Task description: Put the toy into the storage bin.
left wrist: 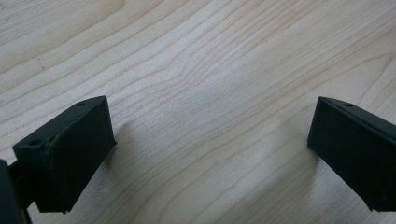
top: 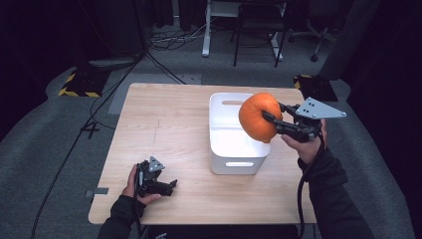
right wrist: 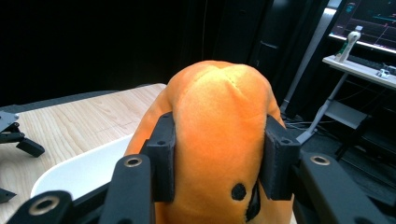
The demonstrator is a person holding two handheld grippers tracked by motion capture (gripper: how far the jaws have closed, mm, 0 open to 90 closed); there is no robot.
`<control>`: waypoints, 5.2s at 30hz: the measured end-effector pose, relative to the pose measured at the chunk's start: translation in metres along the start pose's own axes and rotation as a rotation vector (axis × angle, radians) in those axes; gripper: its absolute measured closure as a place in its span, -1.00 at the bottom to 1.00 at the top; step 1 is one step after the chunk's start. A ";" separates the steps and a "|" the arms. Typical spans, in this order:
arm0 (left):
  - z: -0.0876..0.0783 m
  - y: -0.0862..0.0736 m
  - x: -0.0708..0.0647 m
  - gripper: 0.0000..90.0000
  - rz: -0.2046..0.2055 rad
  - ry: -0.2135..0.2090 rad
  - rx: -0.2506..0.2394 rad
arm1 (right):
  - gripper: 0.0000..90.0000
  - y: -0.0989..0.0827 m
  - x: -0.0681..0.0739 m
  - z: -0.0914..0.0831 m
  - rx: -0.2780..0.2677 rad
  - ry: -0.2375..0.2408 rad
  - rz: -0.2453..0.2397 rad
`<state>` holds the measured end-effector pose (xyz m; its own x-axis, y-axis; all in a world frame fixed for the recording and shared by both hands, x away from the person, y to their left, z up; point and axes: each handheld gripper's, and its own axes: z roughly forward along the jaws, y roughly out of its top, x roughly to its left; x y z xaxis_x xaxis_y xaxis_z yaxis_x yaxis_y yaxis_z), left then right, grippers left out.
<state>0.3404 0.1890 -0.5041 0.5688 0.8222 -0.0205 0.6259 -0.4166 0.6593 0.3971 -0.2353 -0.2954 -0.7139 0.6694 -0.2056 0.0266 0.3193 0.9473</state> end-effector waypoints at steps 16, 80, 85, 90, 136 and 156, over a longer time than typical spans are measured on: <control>0.000 0.000 0.000 -0.99 0.000 0.000 0.000 | 0.23 -0.011 0.012 0.020 0.033 0.037 0.017; 0.000 0.000 0.000 -0.99 0.000 0.000 0.000 | 0.05 -0.069 0.019 0.046 0.261 0.180 0.052; 0.000 0.000 0.000 -0.99 0.000 0.000 0.000 | 0.03 -0.070 0.018 0.049 0.281 0.191 0.031; 0.000 0.000 0.000 -0.99 -0.001 0.001 0.000 | 0.01 -0.068 0.020 0.050 0.317 0.197 0.013; 0.000 0.000 0.000 -0.99 0.000 0.000 0.000 | 0.02 -0.071 0.016 0.042 0.321 0.211 0.012; 0.000 0.000 0.000 -0.99 0.000 0.000 0.000 | -0.20 -0.061 0.016 0.034 0.276 0.182 -0.009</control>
<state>0.3404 0.1890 -0.5041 0.5685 0.8224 -0.0204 0.6261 -0.4164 0.6593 0.4074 -0.2215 -0.3651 -0.8274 0.5432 -0.1426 0.1911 0.5110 0.8381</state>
